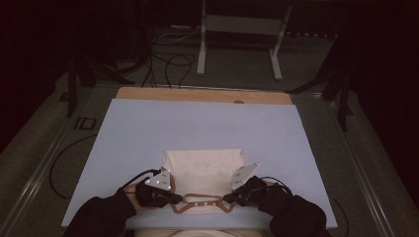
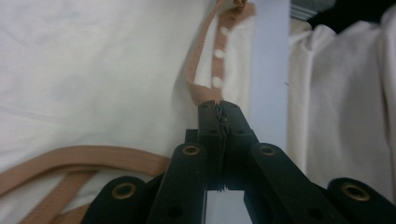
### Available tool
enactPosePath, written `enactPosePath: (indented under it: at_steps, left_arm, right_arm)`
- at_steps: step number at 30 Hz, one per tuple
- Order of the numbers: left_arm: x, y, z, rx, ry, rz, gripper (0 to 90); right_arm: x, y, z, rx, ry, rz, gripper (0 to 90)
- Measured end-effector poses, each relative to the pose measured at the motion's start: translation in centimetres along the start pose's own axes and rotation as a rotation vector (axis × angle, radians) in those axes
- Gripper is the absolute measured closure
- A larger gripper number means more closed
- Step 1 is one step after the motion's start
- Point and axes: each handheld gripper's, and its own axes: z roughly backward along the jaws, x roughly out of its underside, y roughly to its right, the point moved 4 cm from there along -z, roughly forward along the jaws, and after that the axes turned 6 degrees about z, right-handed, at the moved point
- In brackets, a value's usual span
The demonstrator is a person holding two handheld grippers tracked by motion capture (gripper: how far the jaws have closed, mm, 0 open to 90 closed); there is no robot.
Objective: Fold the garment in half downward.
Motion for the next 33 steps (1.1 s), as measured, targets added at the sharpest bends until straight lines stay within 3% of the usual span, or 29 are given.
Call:
enactPosePath:
  at_steps: [5,7,12,17,22,24,27,33]
  left_arm:
    - [0.9,0.5,-0.4,0.023,-0.042,-0.013,88.0]
    - [1.2,0.6,-0.5,0.035,-0.046,-0.014,87.8]
    - [1.7,1.3,-0.8,0.068,-0.063,-0.032,84.8]
    - [2.1,1.3,-1.2,0.081,-0.089,-0.025,82.4]
    - [2.2,1.4,-1.4,0.097,-0.105,-0.028,75.7]
    - [2.1,1.6,-1.3,0.092,-0.095,-0.036,70.8]
    - [1.8,1.5,-0.9,0.075,-0.073,-0.034,60.0]
    - [0.8,1.2,-0.3,0.045,-0.035,0.005,31.2]
  right_arm:
    - [0.5,-1.1,-0.5,-0.012,-0.014,0.021,90.0]
    - [0.8,-1.5,-0.5,-0.039,-0.014,0.01,90.0]
    - [1.6,-1.8,-0.7,-0.038,-0.023,0.033,90.0]
    - [2.2,-2.1,-1.4,-0.072,-0.033,0.001,89.0]
    - [2.6,-1.9,-1.9,-0.094,-0.048,-0.014,77.8]
    - [2.5,-2.1,-1.8,-0.111,-0.042,-0.045,73.9]
    - [2.2,-1.7,-1.2,-0.084,-0.021,0.006,64.0]
    - [1.0,-0.9,0.4,-0.003,0.049,-0.016,36.5]
